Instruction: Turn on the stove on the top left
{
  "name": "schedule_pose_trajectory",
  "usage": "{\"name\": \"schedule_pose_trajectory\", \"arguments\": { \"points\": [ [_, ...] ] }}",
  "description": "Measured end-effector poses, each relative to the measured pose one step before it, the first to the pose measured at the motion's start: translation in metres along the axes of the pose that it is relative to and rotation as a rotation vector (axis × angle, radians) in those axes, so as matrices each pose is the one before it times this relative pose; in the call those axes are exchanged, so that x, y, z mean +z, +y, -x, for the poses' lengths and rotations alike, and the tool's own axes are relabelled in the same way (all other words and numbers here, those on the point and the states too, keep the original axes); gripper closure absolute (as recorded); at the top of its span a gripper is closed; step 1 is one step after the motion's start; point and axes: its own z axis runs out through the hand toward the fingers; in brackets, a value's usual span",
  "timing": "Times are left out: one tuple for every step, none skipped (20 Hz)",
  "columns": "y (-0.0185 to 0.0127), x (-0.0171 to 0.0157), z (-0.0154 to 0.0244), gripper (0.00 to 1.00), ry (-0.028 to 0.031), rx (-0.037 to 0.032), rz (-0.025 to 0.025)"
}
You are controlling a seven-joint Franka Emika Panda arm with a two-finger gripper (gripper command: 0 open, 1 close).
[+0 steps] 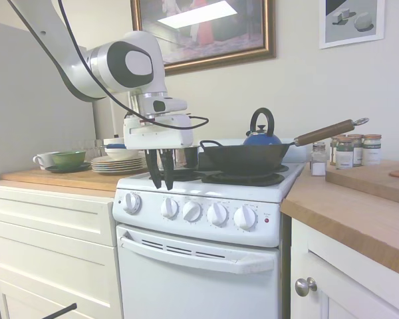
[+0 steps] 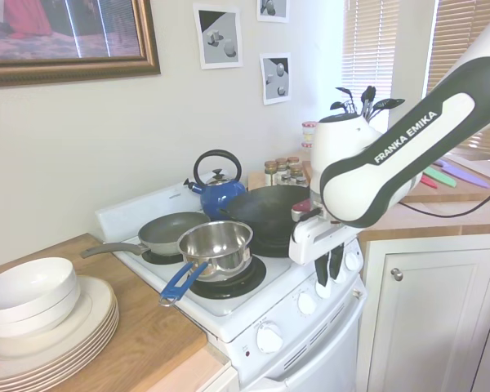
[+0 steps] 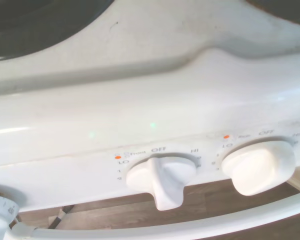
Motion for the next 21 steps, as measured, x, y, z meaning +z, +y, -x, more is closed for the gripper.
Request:
{"name": "schedule_pose_trajectory", "arguments": {
  "points": [
    [0.00045, -0.00009, -0.0005, 0.0, 0.00024, 0.00009, -0.00005],
    [0.00047, -0.00017, -0.00053, 0.0, 0.00033, -0.00047, -0.00021],
    [0.00033, -0.00025, -0.00039, 0.0, 0.00028, -0.00044, -0.00046],
    [0.00042, -0.00024, -0.00047, 0.0, 0.00024, -0.00026, -0.00046],
    [0.00048, -0.00019, -0.00053, 0.0, 0.00003, -0.0002, -0.00047],
    [0.00029, -0.00013, -0.00032, 0.0, -0.00051, -0.00021, -0.00076],
    [0.00032, -0.00006, -0.00035, 0.0, -0.0007, 0.00018, -0.00073],
    [0.0006, -0.00005, -0.00063, 0.0, -0.00059, 0.00035, -0.00058],
    [0.0005, -0.00007, -0.00054, 0.0, -0.0003, 0.00028, -0.00045],
    [0.00033, -0.00006, -0.00036, 0.0, -0.00017, 0.00042, -0.00031],
    [0.00045, -0.00001, -0.00047, 0.0, -0.00002, 0.00071, -0.00003],
    [0.00036, 0.0, -0.00038, 0.0, -0.00005, 0.00047, -0.00004],
    [0.00012, -0.00002, -0.00012, 0.0, -0.00009, 0.0, -0.00016],
    [0.00003, -0.00005, -0.00003, 0.0, -0.00011, 0.00009, -0.00022],
    [0.00001, -0.00007, -0.00002, 0.0, -0.00004, 0.0001, -0.00023],
    [-0.00001, -0.0001, 0.0, 0.0, 0.00008, 0.0, -0.00022],
    [-0.00004, -0.00017, 0.00003, 0.0, 0.00024, -0.00013, -0.00029],
    [-0.00007, -0.00038, 0.00004, 0.0, 0.00054, -0.00019, -0.00061],
    [-0.00004, -0.0006, -0.00001, 0.0, 0.00088, -0.00006, -0.001],
    [-0.00003, -0.00083, -0.00004, 0.0, 0.00113, 0.00001, -0.00129],
    [-0.0001, -0.00098, 0.00016, 0.0, 0.00089, -0.00061, -0.00084]
  ]
}}
